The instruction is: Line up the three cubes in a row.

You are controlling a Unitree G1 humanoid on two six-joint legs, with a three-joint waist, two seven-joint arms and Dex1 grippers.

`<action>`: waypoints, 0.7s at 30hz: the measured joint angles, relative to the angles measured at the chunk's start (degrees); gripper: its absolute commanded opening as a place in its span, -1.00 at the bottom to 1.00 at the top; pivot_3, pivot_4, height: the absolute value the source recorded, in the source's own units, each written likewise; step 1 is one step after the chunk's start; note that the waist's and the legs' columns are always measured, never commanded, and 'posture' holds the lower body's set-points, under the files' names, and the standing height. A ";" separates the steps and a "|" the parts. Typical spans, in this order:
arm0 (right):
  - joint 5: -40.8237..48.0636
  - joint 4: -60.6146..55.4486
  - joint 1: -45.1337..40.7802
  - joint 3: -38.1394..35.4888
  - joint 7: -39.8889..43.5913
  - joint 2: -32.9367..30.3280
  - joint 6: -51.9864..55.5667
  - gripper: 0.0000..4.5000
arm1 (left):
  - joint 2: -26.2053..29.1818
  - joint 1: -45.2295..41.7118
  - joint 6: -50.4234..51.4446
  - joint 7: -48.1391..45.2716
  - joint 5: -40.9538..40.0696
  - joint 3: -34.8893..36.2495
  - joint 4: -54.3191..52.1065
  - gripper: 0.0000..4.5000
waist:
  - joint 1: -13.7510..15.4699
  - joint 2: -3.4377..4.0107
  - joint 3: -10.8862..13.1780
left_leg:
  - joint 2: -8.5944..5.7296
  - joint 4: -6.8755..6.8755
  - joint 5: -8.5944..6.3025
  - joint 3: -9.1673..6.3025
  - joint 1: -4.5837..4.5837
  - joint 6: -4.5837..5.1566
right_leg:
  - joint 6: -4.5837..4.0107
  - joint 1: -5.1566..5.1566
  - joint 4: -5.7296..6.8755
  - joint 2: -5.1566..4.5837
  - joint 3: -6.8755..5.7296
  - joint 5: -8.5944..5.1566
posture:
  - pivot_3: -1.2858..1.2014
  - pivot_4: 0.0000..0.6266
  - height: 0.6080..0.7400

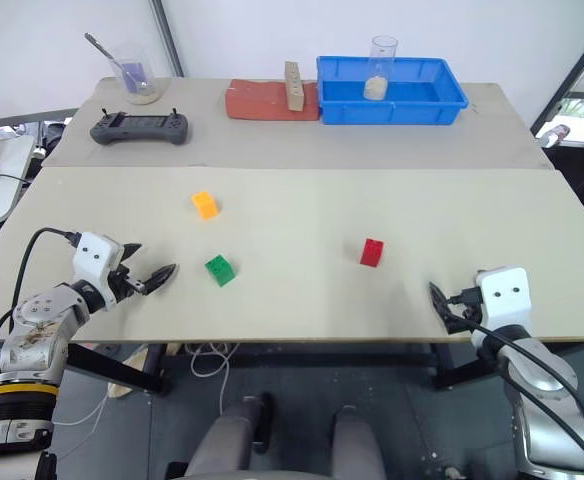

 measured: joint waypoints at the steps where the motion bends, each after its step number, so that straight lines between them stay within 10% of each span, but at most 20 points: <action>1: 0.00 0.00 0.00 0.00 0.00 0.00 0.00 1.00 | 0.00 0.00 0.00 0.00 0.00 0.00 0.00 0.98 | 0.00 0.00 0.00 | 0.00 0.00 0.00 0.00 0.00 0.00 | 0.00 0.00 0.00 0.00 0.00 0.00 | 0.03 -0.52 1.00; 21: 3.32 3.97 -4.22 0.10 8.12 -4.35 -2.28 1.00 | -0.08 -4.22 5.74 -4.09 -6.32 0.51 -3.45 0.98 | 0.01 -0.04 0.02 | 0.00 0.00 0.01 0.11 -0.02 0.02 | -0.01 0.04 -0.02 0.03 -0.04 0.11 | 0.03 -0.52 1.00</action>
